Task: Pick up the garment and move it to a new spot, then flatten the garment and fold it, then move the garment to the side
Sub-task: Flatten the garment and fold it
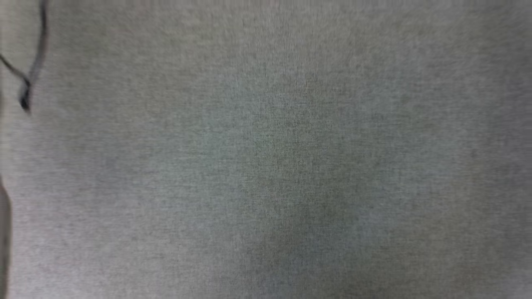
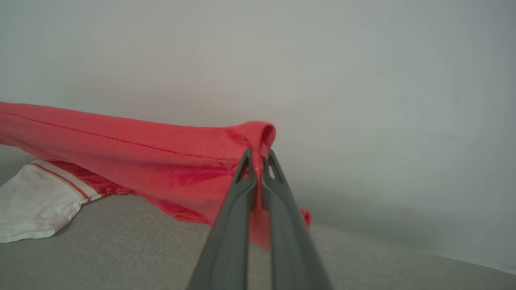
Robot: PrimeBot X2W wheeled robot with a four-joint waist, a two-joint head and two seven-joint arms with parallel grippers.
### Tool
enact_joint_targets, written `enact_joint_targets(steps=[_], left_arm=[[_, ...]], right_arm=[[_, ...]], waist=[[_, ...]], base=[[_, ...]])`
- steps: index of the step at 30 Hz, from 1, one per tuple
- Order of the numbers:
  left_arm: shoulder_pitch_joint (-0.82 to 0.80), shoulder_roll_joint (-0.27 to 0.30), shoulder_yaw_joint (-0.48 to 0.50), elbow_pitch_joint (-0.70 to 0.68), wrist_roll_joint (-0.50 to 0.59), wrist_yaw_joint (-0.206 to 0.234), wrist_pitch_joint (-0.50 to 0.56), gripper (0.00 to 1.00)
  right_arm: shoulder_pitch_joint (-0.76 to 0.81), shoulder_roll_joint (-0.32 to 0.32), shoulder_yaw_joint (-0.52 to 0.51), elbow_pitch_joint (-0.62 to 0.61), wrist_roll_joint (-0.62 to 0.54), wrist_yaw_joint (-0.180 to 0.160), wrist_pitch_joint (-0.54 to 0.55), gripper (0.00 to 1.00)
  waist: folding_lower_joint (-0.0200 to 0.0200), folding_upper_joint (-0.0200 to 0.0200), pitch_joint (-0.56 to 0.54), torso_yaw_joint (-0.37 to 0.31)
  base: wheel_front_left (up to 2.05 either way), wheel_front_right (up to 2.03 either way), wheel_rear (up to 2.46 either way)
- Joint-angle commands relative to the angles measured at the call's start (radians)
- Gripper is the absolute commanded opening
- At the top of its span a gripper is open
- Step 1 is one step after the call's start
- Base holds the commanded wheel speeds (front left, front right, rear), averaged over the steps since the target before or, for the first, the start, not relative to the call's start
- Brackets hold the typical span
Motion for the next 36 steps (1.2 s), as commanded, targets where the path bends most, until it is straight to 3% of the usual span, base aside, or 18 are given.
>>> enact_joint_targets(steps=[1,6,12,17,18,24,31,36], left_arm=[[0.100,0.003,-0.009,0.014,-0.011,-0.008,-0.017,0.00],[0.304,-0.003,-0.008,0.002,-0.057,-0.015,-0.032,0.00],[0.730,0.000,0.026,-0.131,-0.134,0.001,-0.039,0.00],[1.100,0.012,0.063,-0.349,-0.184,0.105,-0.019,0.00],[1.100,0.012,0.063,-0.349,-0.184,0.105,-0.019,0.00],[1.416,0.047,0.091,-0.663,-0.223,0.243,0.068,0.00],[1.669,0.078,0.098,-1.014,-0.232,0.408,0.177,0.00],[1.725,0.106,0.102,-1.170,-0.224,0.464,0.230,0.00]], right_arm=[[0.078,-0.008,0.036,0.020,0.024,0.000,-0.021,0.00],[0.257,-0.021,0.109,0.013,0.083,0.000,-0.051,0.00],[0.637,-0.067,0.164,-0.093,0.176,0.000,-0.101,0.00],[0.958,-0.120,0.117,-0.233,0.213,-0.001,-0.110,0.00],[0.958,-0.120,0.117,-0.233,0.213,-0.001,-0.110,0.00],[1.266,-0.133,0.001,-0.424,0.184,-0.001,-0.023,0.00],[1.553,-0.079,-0.156,-0.709,0.115,-0.001,0.176,0.00],[1.653,-0.025,-0.254,-0.890,0.049,-0.001,0.323,0.00]], waist=[[-0.0002,0.0000,-0.094,0.003],[-0.0002,0.0000,-0.210,0.009],[-0.0002,0.0000,-0.412,0.014],[-0.0002,0.0000,-0.543,0.025],[-0.0002,0.0000,-0.543,0.025],[-0.0002,0.0000,-0.630,0.033],[-0.0002,0.0000,-0.667,0.032],[-0.0002,0.0000,-0.661,0.031]], base=[[0.00,0.00,0.00],[0.00,0.00,0.00],[0.00,0.00,0.00],[0.00,0.00,0.00],[0.00,0.00,0.00],[0.00,0.00,0.00],[0.00,0.00,0.00],[0.00,0.00,0.00]])
